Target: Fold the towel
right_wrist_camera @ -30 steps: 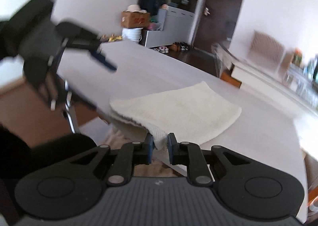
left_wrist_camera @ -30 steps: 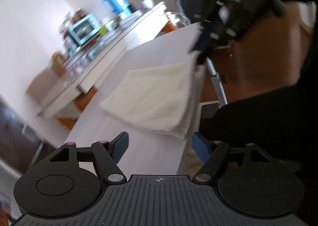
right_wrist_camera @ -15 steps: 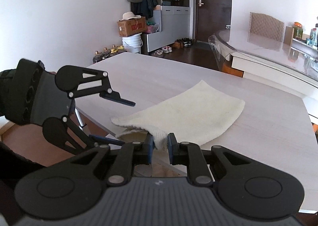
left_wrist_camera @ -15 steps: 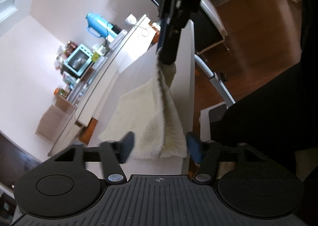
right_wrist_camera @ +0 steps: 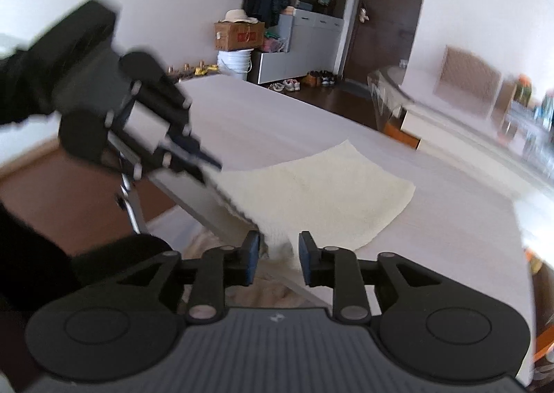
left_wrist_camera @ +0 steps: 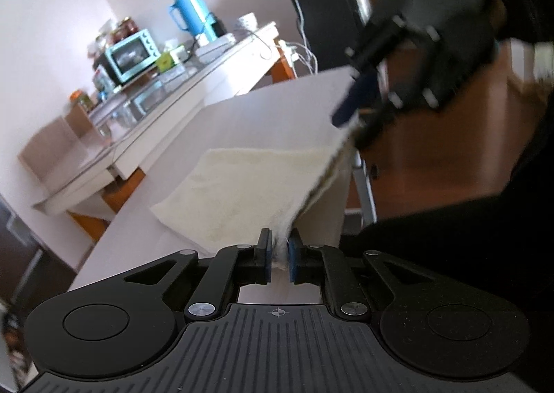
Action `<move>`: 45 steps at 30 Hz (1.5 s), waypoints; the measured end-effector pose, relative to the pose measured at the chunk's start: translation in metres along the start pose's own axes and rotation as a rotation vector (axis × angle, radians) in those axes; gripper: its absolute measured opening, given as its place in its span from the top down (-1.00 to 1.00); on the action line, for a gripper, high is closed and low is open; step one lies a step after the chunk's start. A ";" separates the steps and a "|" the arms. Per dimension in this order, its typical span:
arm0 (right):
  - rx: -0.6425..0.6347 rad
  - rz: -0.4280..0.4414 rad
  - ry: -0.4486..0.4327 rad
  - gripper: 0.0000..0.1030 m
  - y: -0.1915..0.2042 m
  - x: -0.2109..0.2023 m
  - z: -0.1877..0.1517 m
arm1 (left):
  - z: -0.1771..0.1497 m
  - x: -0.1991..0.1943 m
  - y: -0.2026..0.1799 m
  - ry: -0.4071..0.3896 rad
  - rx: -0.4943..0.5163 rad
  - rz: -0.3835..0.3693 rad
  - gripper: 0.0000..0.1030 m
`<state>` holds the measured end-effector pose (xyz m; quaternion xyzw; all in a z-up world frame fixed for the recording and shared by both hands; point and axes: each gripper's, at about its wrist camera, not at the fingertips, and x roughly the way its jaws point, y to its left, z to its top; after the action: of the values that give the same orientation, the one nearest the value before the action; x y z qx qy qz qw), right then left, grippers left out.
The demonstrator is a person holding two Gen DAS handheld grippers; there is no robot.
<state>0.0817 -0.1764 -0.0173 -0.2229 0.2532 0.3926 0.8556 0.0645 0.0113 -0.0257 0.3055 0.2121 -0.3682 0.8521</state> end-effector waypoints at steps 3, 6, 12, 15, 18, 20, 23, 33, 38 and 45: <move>-0.113 -0.053 0.006 0.13 0.016 0.000 -0.009 | 0.006 0.001 0.009 -0.008 -0.019 -0.004 0.81; -0.248 -0.116 0.003 0.12 0.036 0.004 -0.017 | 0.010 0.003 0.015 -0.007 -0.028 -0.007 0.81; -0.423 -0.198 -0.036 0.16 0.061 0.012 -0.028 | 0.013 0.002 0.024 -0.013 -0.073 -0.015 0.81; -0.475 -0.241 -0.067 0.49 0.067 0.017 -0.030 | 0.014 0.002 0.024 -0.010 -0.076 -0.014 0.81; -0.483 -0.247 -0.090 0.62 0.068 0.014 -0.028 | 0.012 0.001 0.022 0.003 -0.072 -0.012 0.81; -0.483 -0.241 -0.096 0.70 0.066 0.013 -0.028 | 0.011 0.000 0.021 0.009 -0.072 -0.011 0.81; -0.484 -0.234 -0.095 0.71 0.066 0.011 -0.028 | 0.009 0.000 0.019 0.014 -0.068 -0.013 0.81; -0.467 -0.225 -0.104 0.63 0.069 0.009 -0.029 | 0.010 0.000 0.016 0.012 -0.072 -0.009 0.81; -0.449 -0.208 -0.101 0.74 0.067 0.007 -0.030 | 0.008 -0.001 0.014 0.024 -0.059 -0.008 0.81; -0.302 -0.134 -0.121 0.82 0.043 -0.010 -0.019 | 0.007 -0.009 0.003 0.048 -0.009 -0.034 0.81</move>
<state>0.0372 -0.1674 -0.0334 -0.3414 0.1240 0.3811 0.8502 0.0621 0.0122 -0.0146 0.3068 0.2392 -0.3742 0.8418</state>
